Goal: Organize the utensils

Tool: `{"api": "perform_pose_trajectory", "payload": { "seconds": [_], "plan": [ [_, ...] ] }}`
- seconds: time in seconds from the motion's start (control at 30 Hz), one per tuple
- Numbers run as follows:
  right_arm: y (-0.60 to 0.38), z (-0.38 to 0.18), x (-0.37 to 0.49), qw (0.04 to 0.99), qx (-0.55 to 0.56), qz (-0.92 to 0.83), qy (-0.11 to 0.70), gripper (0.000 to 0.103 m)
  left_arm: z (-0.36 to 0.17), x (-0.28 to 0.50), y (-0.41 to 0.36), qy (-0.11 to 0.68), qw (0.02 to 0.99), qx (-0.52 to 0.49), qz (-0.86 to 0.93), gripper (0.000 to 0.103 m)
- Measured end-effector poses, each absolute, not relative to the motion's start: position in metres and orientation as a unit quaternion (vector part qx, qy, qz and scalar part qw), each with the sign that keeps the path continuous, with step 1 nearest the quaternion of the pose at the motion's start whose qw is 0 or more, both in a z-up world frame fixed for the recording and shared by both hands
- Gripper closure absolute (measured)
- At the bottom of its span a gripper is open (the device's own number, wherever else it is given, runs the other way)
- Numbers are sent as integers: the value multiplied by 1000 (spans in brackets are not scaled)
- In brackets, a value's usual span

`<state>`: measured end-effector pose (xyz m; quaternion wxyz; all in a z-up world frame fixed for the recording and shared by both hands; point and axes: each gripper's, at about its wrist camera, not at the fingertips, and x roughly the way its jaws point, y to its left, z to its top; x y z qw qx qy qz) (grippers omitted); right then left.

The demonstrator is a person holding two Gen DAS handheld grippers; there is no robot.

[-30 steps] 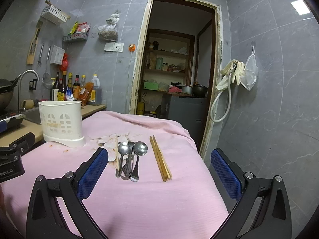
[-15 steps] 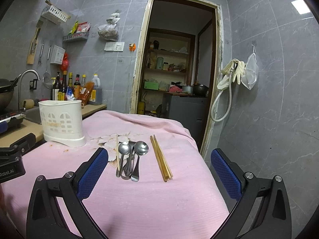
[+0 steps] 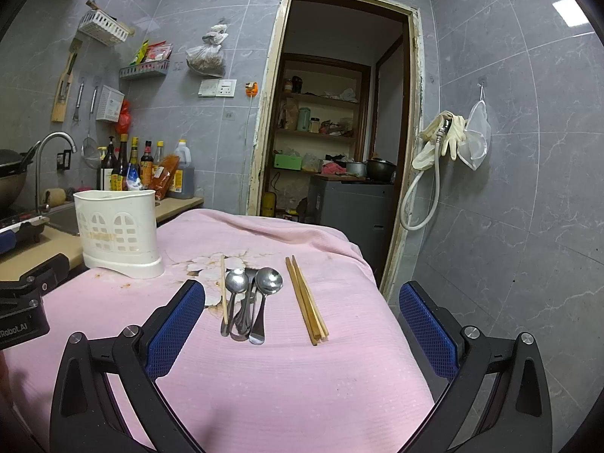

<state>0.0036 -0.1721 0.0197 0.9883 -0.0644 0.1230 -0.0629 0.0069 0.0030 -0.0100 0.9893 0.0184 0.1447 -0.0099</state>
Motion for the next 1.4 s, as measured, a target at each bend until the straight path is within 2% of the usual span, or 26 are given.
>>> {"api": "perform_pose_trajectory", "payload": {
  "seconds": [1.4],
  "plan": [
    [-163, 6, 12, 988, -62, -59, 132, 0, -13, 13, 0, 165, 986, 22, -11, 3]
  ]
}}
